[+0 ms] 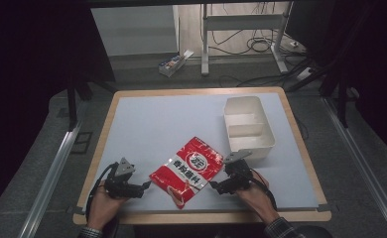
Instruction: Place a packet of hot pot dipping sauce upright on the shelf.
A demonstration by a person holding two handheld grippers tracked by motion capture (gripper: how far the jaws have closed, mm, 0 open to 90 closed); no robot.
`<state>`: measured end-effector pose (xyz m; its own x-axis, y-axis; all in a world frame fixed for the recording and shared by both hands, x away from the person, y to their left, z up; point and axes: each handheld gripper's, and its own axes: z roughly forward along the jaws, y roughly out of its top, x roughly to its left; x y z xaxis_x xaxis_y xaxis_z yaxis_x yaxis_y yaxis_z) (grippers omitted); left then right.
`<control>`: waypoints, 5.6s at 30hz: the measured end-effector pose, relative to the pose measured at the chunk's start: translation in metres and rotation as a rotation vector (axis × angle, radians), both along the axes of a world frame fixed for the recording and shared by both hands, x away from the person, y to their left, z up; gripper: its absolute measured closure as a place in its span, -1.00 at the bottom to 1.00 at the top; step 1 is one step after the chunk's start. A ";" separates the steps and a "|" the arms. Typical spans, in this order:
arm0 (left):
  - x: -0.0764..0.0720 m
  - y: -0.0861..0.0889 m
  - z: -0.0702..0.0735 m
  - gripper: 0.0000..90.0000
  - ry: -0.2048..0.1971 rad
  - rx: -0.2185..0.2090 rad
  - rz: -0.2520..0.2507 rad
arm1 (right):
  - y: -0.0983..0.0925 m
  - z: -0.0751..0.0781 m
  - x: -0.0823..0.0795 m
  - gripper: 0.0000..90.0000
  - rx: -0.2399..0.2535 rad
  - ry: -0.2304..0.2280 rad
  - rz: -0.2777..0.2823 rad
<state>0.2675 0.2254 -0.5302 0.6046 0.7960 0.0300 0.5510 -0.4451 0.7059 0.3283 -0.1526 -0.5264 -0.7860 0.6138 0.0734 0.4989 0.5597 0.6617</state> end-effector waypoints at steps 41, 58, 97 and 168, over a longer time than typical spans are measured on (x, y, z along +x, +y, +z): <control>-0.001 0.001 0.001 -0.74 -0.016 -0.001 0.008 | 0.070 0.031 0.020 0.97 0.099 -0.025 0.108; -0.001 0.004 0.003 -0.75 -0.020 -0.035 0.023 | 0.086 0.095 0.018 0.98 0.181 -0.068 0.230; 0.000 0.004 0.002 -0.83 0.001 -0.070 -0.004 | 0.028 0.166 0.076 0.98 0.204 -0.184 0.088; -0.001 0.004 0.001 -0.85 -0.006 -0.037 -0.018 | -0.102 0.162 0.090 0.98 0.185 -0.214 -0.184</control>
<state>0.2668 0.2296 -0.5290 0.6189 0.7854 0.0047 0.5388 -0.4289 0.7251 0.4181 -0.2541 -0.3644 -0.6727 0.7387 0.0428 0.4196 0.3333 0.8443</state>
